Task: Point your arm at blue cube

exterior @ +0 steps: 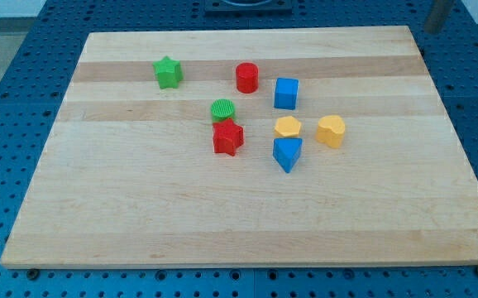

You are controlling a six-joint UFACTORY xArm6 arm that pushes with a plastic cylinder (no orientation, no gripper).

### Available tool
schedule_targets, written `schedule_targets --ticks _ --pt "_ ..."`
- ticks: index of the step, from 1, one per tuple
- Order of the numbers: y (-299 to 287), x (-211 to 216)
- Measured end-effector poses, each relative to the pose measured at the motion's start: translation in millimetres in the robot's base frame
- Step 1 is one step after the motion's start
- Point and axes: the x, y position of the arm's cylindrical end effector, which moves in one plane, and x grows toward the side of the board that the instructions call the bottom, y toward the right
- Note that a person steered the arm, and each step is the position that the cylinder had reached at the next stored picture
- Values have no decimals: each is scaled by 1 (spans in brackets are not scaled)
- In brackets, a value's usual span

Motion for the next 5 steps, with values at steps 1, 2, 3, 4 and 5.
schedule_targets --ticks 1,2,3,4,5 --pt "0 0" --pt "-6 2" --pt "-49 14" --pt "-103 27" --pt "-148 49"
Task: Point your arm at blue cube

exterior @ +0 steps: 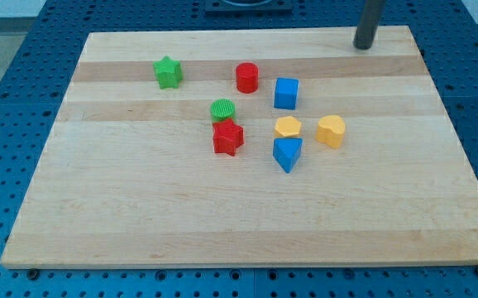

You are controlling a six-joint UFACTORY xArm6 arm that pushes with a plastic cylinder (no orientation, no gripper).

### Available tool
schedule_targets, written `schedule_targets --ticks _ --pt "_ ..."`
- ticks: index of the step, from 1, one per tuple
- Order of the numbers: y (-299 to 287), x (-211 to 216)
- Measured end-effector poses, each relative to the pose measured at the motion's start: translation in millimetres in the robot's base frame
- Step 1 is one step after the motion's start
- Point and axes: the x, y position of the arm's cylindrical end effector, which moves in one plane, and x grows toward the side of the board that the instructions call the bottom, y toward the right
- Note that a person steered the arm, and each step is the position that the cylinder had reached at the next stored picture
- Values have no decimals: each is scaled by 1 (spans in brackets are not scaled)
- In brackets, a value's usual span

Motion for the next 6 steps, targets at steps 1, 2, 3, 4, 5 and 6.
schedule_targets --ticks 1,2,3,4,5,6 --pt "-3 22" --pt "-6 56" --pt "-13 100" --pt "-42 124" --pt "-82 133" --pt "-107 138"
